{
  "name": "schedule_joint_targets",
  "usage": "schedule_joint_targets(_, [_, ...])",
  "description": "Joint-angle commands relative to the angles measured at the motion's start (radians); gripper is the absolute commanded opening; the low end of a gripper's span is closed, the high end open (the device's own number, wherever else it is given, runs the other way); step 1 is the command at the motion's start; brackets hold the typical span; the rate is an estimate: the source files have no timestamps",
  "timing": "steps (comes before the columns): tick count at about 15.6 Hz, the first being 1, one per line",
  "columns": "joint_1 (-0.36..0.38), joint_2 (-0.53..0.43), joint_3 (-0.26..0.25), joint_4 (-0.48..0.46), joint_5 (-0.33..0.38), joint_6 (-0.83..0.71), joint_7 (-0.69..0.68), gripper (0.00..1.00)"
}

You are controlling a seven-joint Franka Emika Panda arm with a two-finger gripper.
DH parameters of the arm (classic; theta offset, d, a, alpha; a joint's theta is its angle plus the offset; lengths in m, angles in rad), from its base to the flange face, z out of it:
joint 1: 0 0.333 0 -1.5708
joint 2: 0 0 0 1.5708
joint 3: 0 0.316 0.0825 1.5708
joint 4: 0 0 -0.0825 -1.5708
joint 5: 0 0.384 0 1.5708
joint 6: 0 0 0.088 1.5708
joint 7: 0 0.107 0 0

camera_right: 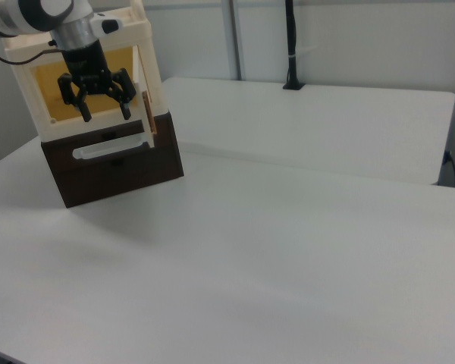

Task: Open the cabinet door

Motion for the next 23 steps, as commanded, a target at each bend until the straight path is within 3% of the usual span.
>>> schedule_joint_targets(1, [-0.003,-0.010,0.000,-0.034,-0.012,-0.003,0.016,1.00])
schedule_joint_targets(12, [-0.114,-0.013,0.000,-0.037,-0.011,-0.040,0.030,1.00])
schedule_joint_targets(17, [-0.160,-0.033,0.000,-0.057,-0.014,-0.037,0.099,1.00])
schedule_joint_targets(23, [-0.168,-0.045,0.000,-0.068,-0.014,-0.035,0.101,1.00])
